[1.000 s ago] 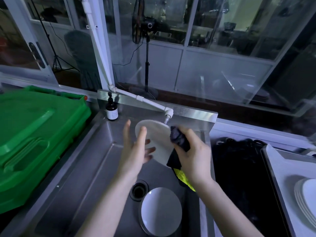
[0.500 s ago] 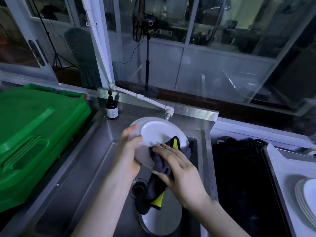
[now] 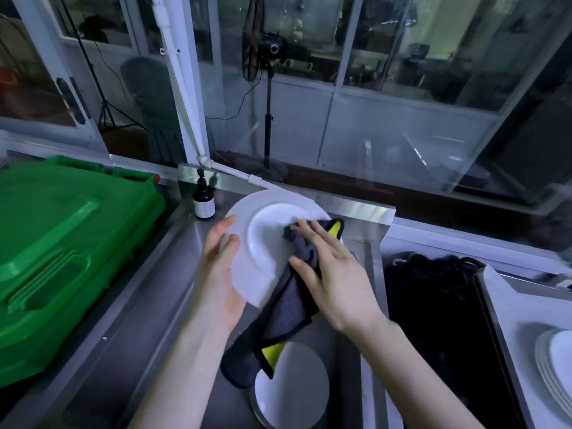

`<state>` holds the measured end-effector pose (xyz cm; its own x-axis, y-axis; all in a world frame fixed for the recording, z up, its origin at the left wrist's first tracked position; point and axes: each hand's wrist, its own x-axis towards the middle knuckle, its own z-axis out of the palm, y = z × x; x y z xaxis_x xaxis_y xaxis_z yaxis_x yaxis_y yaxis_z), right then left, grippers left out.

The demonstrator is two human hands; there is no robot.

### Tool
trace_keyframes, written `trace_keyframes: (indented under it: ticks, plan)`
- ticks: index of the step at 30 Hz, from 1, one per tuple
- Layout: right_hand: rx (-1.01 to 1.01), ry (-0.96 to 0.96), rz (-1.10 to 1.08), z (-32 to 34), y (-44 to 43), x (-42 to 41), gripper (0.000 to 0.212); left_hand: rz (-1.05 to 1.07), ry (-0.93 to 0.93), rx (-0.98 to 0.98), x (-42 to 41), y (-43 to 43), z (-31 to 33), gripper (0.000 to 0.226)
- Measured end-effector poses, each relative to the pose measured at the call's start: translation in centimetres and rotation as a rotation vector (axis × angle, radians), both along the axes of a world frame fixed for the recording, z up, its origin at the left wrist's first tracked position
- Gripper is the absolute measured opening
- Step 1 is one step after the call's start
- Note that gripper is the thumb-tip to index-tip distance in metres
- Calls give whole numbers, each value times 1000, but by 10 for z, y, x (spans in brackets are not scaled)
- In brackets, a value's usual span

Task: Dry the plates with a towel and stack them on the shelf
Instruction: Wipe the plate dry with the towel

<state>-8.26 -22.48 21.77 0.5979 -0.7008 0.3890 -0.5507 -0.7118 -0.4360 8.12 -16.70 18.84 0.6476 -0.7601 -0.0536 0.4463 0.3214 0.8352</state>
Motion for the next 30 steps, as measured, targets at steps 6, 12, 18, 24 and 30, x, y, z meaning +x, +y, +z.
trace_keyframes:
  ticks: [6, 12, 18, 24, 30]
  plan:
    - [-67, 30, 251, -11, 31, 11, 48, -93, 36, -48, -8, 1, -4, 38]
    - [82, -51, 75, 14, -15, 16, 51, -41, -85, -48, -10, 3, -1, 26]
    - [25, -80, 89, -3, 10, -10, 48, -72, -79, -99, 7, 8, 5, 30]
    - [16, -35, 243, -2, 19, 11, 50, -95, -129, -36, -19, 4, 0, 29]
    - [109, -127, 39, 16, -20, 25, 47, -43, -207, -12, -28, 6, 10, 31]
